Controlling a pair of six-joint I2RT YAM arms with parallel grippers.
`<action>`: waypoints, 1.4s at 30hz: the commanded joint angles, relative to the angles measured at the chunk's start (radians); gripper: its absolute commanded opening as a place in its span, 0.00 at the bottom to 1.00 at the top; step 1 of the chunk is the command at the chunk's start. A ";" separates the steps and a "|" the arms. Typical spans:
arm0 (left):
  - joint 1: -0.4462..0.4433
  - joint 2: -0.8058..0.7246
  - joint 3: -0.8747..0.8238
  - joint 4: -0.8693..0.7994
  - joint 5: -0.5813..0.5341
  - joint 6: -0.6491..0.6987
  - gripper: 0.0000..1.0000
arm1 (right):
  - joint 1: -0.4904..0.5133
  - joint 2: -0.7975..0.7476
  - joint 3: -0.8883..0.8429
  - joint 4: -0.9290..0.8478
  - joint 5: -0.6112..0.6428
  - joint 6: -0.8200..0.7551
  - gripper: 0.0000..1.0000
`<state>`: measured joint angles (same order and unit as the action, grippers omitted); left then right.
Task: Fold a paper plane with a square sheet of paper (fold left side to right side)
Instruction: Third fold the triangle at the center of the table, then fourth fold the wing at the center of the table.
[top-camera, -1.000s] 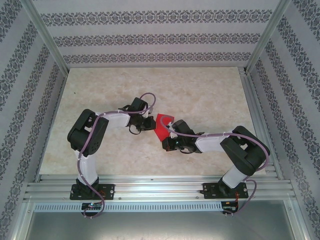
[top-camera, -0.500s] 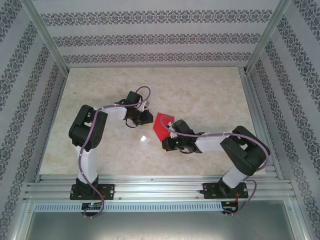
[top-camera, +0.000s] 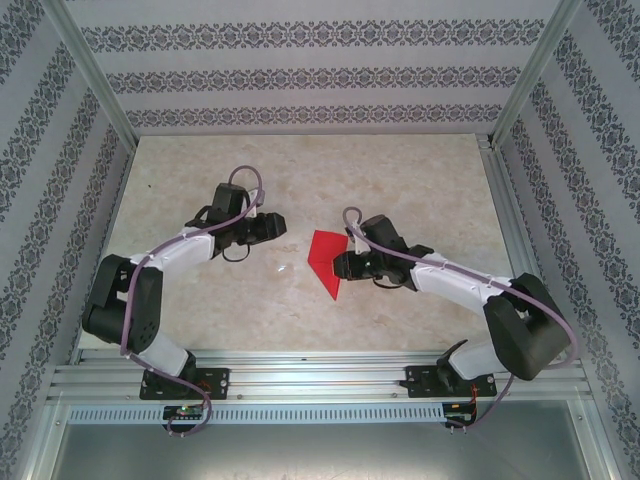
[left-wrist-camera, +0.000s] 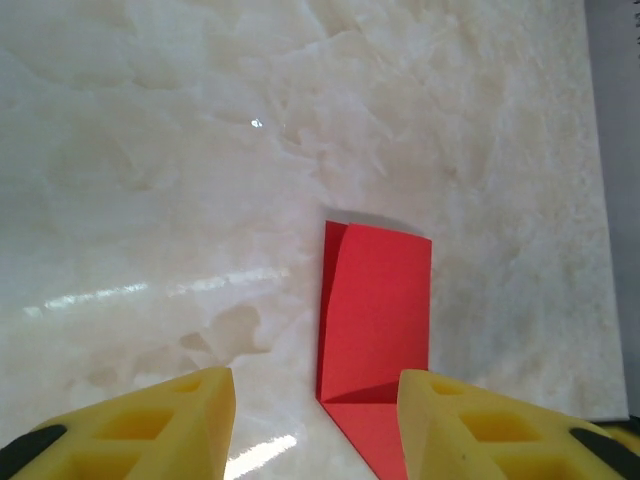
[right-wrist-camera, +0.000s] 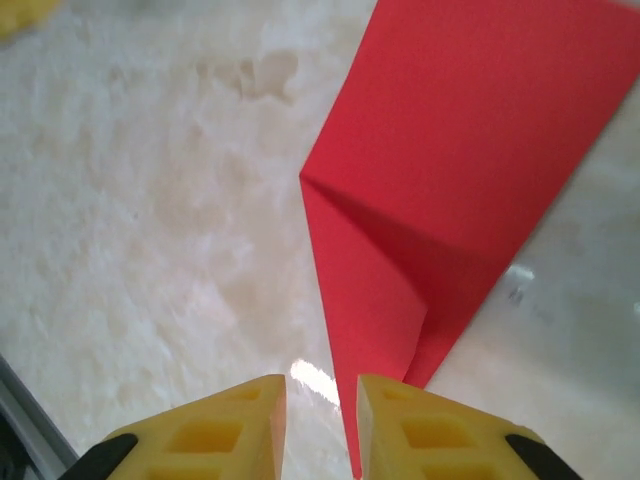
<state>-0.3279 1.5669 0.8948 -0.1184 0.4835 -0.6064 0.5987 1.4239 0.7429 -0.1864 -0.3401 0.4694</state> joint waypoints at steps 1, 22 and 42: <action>-0.039 -0.012 -0.074 0.124 0.079 -0.121 0.52 | -0.031 0.073 0.060 0.036 -0.041 -0.034 0.27; -0.148 0.177 -0.029 0.199 0.085 -0.178 0.59 | -0.050 0.319 0.167 -0.026 0.030 -0.126 0.16; -0.192 0.241 0.061 0.084 0.016 -0.165 0.60 | -0.068 0.288 0.139 -0.015 0.018 -0.122 0.17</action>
<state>-0.5106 1.8145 0.9272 0.0025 0.5186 -0.7765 0.5404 1.7386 0.8875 -0.2100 -0.3309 0.3641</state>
